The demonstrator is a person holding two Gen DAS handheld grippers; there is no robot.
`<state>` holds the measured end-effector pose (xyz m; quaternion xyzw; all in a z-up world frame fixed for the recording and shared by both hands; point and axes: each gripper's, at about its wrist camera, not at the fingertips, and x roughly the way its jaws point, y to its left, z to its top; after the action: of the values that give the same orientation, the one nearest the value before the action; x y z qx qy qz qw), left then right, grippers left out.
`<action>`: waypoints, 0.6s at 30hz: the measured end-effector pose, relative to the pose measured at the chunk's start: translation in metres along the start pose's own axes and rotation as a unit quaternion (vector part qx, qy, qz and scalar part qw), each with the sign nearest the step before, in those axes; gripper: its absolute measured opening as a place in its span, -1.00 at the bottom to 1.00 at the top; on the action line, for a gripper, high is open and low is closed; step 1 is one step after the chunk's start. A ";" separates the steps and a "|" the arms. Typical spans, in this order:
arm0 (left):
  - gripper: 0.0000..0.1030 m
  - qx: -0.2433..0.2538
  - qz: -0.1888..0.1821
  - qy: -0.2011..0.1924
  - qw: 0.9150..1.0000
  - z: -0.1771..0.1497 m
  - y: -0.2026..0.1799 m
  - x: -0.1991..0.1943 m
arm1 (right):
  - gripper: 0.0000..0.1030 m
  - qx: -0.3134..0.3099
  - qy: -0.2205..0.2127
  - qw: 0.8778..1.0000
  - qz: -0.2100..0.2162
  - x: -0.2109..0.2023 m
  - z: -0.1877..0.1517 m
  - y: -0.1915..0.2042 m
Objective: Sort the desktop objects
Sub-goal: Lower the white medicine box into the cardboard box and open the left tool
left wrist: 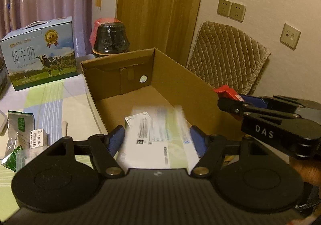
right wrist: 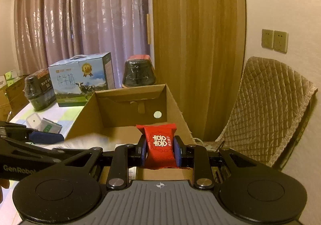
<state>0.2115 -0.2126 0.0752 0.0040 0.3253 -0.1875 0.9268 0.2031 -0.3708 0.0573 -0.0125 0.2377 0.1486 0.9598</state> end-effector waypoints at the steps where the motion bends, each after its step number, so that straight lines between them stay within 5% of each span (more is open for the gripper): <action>1: 0.32 0.001 0.000 -0.001 1.000 0.000 0.001 -0.001 | -0.53 0.000 0.000 1.000 0.000 0.000 0.000 0.000; 18: 0.32 -0.015 0.018 -0.014 1.000 -0.014 0.031 -0.034 | -0.53 -0.007 0.009 1.000 0.008 0.002 -0.001 0.017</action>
<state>0.1897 -0.1704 0.0814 -0.0072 0.3147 -0.1658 0.9345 0.1988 -0.3538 0.0561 -0.0183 0.2451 0.1578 0.9564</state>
